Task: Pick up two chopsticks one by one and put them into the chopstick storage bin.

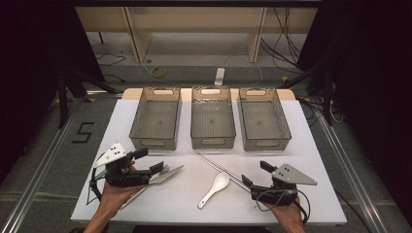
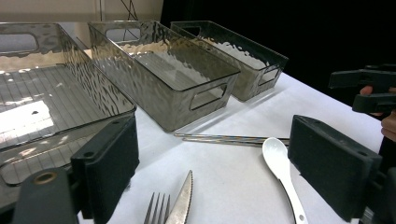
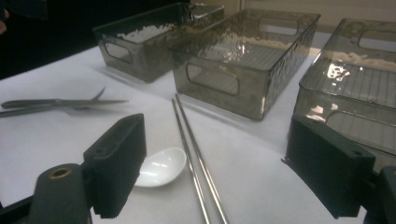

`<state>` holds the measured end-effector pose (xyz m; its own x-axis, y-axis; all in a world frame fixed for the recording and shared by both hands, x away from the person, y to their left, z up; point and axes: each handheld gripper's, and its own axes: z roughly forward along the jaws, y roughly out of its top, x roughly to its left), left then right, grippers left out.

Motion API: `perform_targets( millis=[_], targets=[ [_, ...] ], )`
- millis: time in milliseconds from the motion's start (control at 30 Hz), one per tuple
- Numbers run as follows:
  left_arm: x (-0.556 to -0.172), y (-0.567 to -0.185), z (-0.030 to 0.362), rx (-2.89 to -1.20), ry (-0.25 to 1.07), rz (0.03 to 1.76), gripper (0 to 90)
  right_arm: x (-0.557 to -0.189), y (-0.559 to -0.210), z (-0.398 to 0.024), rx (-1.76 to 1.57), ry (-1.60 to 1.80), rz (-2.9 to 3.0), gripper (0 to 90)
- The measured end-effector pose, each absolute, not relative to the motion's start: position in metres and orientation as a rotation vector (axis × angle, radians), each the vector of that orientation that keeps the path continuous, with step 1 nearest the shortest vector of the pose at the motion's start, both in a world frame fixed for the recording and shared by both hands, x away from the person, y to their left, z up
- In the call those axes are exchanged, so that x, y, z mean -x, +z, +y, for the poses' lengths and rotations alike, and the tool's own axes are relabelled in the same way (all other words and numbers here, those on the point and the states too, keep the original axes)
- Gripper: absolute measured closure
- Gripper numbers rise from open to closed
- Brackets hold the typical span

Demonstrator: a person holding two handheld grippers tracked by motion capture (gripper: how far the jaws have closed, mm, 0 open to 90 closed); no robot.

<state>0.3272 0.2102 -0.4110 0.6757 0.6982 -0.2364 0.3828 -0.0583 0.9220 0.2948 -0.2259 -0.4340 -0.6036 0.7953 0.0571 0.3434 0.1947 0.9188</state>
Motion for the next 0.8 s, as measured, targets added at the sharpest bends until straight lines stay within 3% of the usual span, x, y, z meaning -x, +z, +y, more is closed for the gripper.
perform_targets(
  millis=[800],
  targets=[
    [-0.328,-0.411,0.211,-1.666,0.33,0.903,15.6,-0.332,-0.414,-0.225,-1.062,1.145,2.302,21.9]
  ],
)
